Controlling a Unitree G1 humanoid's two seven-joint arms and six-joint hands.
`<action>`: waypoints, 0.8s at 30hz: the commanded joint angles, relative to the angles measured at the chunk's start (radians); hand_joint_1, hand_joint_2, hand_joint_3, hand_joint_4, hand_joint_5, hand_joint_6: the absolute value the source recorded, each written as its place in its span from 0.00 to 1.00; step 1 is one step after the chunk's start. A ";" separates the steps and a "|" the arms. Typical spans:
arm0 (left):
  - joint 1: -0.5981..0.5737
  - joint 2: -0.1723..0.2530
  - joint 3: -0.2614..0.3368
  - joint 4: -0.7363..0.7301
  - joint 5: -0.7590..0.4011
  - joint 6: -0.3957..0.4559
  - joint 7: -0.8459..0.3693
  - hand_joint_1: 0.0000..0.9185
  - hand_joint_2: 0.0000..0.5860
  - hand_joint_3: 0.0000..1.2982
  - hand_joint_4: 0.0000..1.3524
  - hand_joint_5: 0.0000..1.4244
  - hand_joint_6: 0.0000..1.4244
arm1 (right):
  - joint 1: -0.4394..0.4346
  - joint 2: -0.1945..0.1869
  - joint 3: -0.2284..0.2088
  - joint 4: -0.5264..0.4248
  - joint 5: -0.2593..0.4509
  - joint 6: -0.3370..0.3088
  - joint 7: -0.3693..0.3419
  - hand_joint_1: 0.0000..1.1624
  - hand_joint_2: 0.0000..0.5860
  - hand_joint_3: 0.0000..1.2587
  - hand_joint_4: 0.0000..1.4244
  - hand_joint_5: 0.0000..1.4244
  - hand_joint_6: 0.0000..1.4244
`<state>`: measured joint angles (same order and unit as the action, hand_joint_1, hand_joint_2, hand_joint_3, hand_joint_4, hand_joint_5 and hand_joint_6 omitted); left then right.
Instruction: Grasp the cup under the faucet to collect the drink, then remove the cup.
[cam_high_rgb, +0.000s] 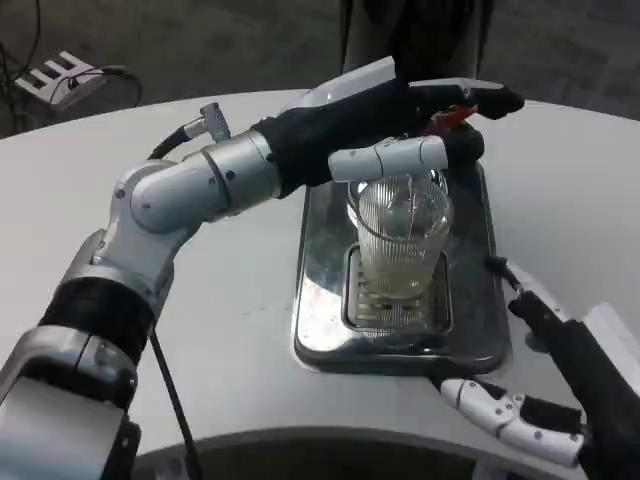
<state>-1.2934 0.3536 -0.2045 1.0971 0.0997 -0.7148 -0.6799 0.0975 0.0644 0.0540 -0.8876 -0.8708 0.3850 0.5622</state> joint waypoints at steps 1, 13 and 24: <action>0.043 0.004 -0.049 0.039 0.078 0.021 -0.032 0.00 0.02 0.15 0.09 0.18 0.11 | -0.067 0.005 0.010 0.096 0.044 0.014 -0.098 0.55 0.43 0.00 0.02 0.08 0.12; 0.048 0.005 -0.037 0.039 0.062 0.012 -0.033 0.00 0.00 0.14 0.08 0.14 0.09 | -0.219 -0.072 -0.046 0.418 0.260 -0.083 -0.375 0.59 0.35 0.00 0.04 0.10 0.12; 0.042 0.012 -0.022 0.032 0.049 -0.001 -0.042 0.00 0.00 0.14 0.07 0.12 0.09 | -0.335 -0.133 -0.035 0.573 0.367 -0.116 -0.469 0.60 0.34 0.00 0.03 0.11 0.15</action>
<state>-1.2980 0.3596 -0.2077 1.1072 0.1115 -0.7375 -0.6789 -0.2172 -0.0547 0.0137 -0.3511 -0.5199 0.2901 0.1187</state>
